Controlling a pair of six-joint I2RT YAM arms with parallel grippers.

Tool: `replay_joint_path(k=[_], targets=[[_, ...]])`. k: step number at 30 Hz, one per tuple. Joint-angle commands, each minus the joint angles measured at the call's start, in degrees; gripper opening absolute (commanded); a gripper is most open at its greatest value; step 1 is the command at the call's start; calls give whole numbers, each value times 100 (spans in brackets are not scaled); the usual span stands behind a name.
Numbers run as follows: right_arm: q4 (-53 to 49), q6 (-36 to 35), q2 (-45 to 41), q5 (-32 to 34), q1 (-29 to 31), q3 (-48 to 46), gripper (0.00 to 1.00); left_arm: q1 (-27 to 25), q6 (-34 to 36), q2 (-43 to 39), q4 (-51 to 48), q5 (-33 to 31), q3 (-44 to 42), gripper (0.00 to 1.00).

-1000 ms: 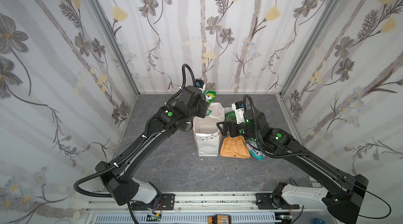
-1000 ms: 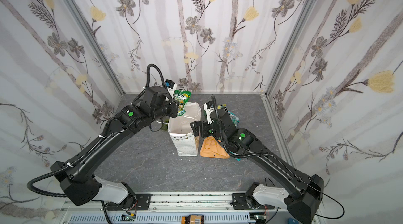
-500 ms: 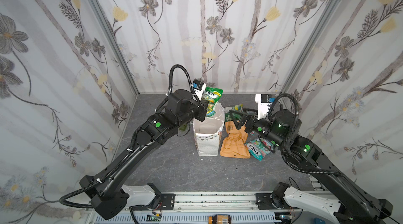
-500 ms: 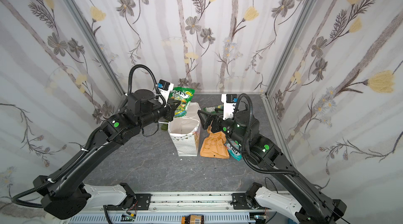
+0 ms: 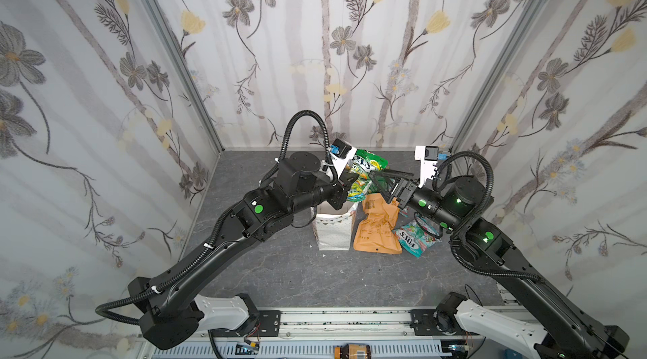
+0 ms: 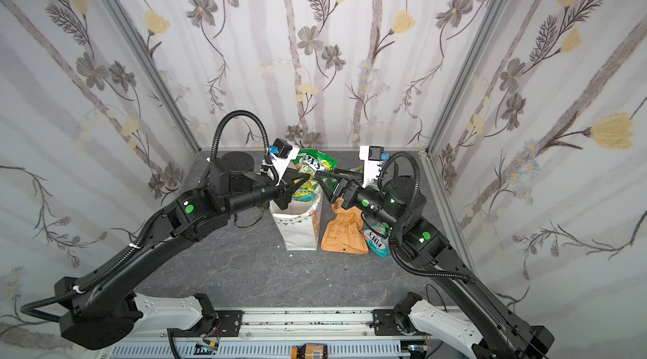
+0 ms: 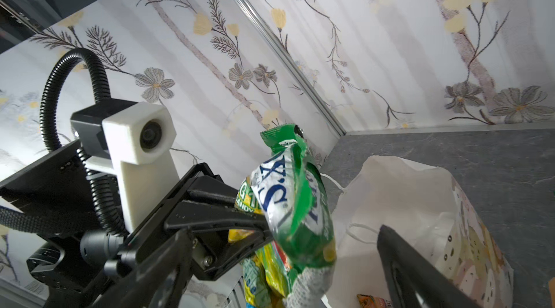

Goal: Take the snacks out of the paper bag
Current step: 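Grasp the green pack with the right gripper and open the left gripper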

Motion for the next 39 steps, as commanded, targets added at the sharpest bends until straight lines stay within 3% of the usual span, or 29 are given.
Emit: replay_joint_path(k=[1,10,18,21,26,29,34,39], targets=[[650,304,62,-406,-12,-81,90,-118,205,37,427,-41,115,0],[976,483,105,-656,-46,-232,61,-364,349,185,334,-172,257,0],[1019,509,32,-643,-92,-272,29,-460,491,231,248,-346,281,1],[1024,526,17,-633,-96,-272,22,-462,522,215,249,-399,268,10],[1104,587,14,-645,-111,-272,11,-474,553,132,309,-427,177,35],[1153,614,10,-641,-130,-254,6,-475,559,41,395,-479,95,44],[1147,619,-8,-581,-243,-186,0,-483,567,-129,469,-550,-9,58],[1092,639,25,-638,-613,-49,0,-487,623,-421,548,-721,-148,76]])
